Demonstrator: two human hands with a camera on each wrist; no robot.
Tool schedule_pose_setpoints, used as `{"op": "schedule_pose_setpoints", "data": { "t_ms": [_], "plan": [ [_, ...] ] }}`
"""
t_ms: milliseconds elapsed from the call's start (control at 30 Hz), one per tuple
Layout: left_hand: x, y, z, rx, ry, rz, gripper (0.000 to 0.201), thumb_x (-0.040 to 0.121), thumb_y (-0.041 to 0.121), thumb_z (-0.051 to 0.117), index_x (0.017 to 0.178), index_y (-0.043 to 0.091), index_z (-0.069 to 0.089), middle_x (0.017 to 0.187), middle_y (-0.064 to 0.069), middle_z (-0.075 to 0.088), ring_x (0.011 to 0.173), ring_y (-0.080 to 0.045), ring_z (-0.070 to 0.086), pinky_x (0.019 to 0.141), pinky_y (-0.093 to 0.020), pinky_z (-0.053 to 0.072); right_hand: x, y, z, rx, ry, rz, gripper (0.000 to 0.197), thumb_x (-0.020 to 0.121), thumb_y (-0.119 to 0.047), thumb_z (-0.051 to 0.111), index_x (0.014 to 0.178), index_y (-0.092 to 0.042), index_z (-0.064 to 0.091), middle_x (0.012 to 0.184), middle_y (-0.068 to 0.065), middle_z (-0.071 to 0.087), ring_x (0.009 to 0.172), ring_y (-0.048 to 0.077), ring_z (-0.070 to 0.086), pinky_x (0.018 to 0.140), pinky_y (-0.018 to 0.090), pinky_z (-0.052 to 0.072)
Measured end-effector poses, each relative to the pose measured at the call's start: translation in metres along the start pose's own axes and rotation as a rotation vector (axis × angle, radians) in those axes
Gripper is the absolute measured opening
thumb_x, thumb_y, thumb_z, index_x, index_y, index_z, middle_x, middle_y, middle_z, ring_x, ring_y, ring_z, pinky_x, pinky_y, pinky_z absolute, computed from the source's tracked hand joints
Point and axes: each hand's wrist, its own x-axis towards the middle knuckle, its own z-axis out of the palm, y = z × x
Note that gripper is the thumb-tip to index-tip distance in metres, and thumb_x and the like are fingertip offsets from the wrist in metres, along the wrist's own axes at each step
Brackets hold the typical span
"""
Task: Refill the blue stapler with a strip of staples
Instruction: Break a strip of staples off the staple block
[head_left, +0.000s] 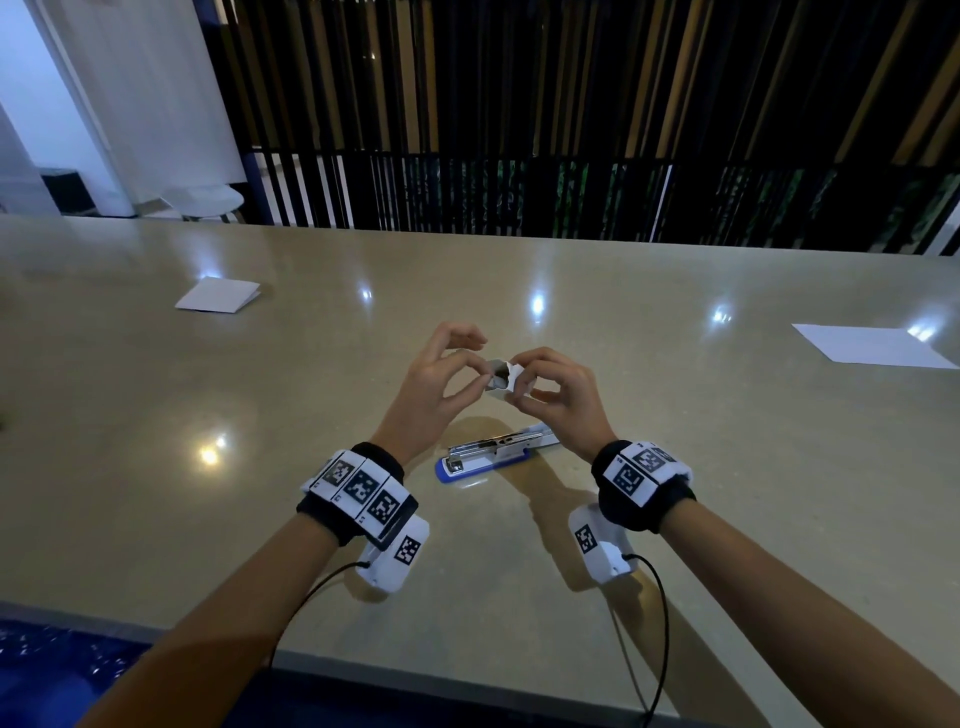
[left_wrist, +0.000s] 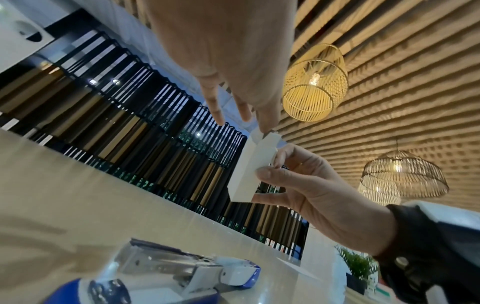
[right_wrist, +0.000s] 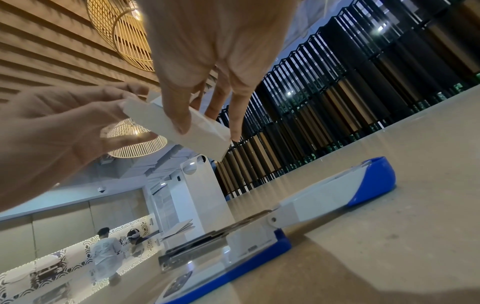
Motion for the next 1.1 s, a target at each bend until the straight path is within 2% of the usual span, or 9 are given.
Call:
{"op": "schedule_pose_setpoints", "data": {
  "t_ms": [200,400,533,633,733,833,933,1033,1100],
  "plan": [
    [0.007,0.001,0.004,-0.184,0.103,-0.157,0.007,0.092,0.008,0.055,0.093,0.003,0.060,0.113,-0.002,0.058,0.107,-0.016,0.059,0.090,-0.028,0.051,0.003,-0.004,0.009,0.014,0.040,-0.033,0.013,0.073,0.002,0.075,0.070,-0.001,0.063,0.097,0.015,0.064,0.094,0.021,0.063,0.068,0.036,0.061],
    [0.011,0.002,0.004,-0.578,0.250,-0.355,0.011,0.099,0.004,0.040,0.090,0.010,0.045,0.098,-0.009,0.069,0.097,-0.023,0.066,0.089,-0.031,0.053,0.004,-0.002,0.011,0.027,0.043,-0.045,0.014,0.073,0.002,0.075,0.071,-0.005,0.063,0.098,0.016,0.065,0.093,0.024,0.063,0.066,0.026,0.060],
    [0.016,-0.001,-0.003,-0.638,0.322,-0.456,0.019,0.100,0.005,0.036,0.088,0.019,0.041,0.084,-0.002,0.060,0.075,-0.010,0.063,0.075,-0.026,0.056,0.002,0.005,0.011,0.011,0.051,-0.040,0.013,0.072,-0.001,0.075,0.070,-0.004,0.063,0.095,0.015,0.066,0.091,0.025,0.063,0.072,0.031,0.056],
    [0.017,-0.009,-0.006,-0.510,0.197,-0.452,0.015,0.103,0.012,0.031,0.096,0.023,0.040,0.078,0.004,0.048,0.058,-0.002,0.048,0.061,-0.025,0.048,0.001,0.006,0.010,0.067,0.053,0.035,0.019,0.073,-0.002,0.075,0.075,-0.010,0.058,0.092,0.012,0.065,0.086,0.024,0.061,0.078,0.032,0.050],
    [0.013,-0.011,-0.004,-0.416,0.031,-0.465,0.018,0.103,0.025,0.026,0.110,0.017,0.041,0.074,0.008,0.040,0.057,0.000,0.038,0.056,-0.019,0.036,0.002,0.002,0.009,0.137,0.074,0.105,0.032,0.073,-0.001,0.075,0.081,-0.018,0.048,0.090,0.014,0.062,0.085,0.018,0.060,0.081,0.031,0.051],
    [0.009,-0.004,-0.002,-0.408,-0.068,-0.491,0.024,0.100,0.031,0.040,0.116,0.015,0.048,0.076,0.009,0.042,0.060,0.001,0.041,0.057,-0.011,0.038,0.005,-0.002,0.010,0.191,0.098,0.139,0.043,0.072,0.000,0.076,0.087,-0.021,0.042,0.093,0.021,0.059,0.086,0.020,0.060,0.081,0.034,0.052],
    [0.009,-0.001,-0.001,-0.364,-0.119,-0.470,0.036,0.089,0.028,0.063,0.122,0.018,0.053,0.076,-0.002,0.040,0.064,-0.005,0.042,0.059,-0.007,0.039,0.006,-0.007,0.011,0.246,0.096,0.162,0.045,0.073,-0.001,0.076,0.093,-0.017,0.038,0.095,0.028,0.063,0.082,0.022,0.061,0.079,0.033,0.052],
    [0.013,-0.001,-0.001,-0.417,-0.135,-0.473,0.035,0.087,0.023,0.067,0.119,0.017,0.057,0.071,-0.002,0.040,0.062,-0.009,0.041,0.055,-0.007,0.040,0.005,-0.013,0.012,0.272,0.080,0.171,0.047,0.075,-0.001,0.075,0.097,-0.014,0.036,0.094,0.025,0.066,0.083,0.025,0.063,0.080,0.036,0.053],
    [0.016,0.000,-0.002,-0.445,-0.156,-0.464,0.023,0.089,0.020,0.064,0.112,0.020,0.060,0.073,-0.007,0.043,0.063,-0.011,0.041,0.050,-0.007,0.038,0.004,-0.016,0.013,0.291,0.065,0.186,0.047,0.074,0.001,0.074,0.099,-0.015,0.037,0.095,0.030,0.064,0.087,0.035,0.064,0.081,0.044,0.054]
  ]
}}
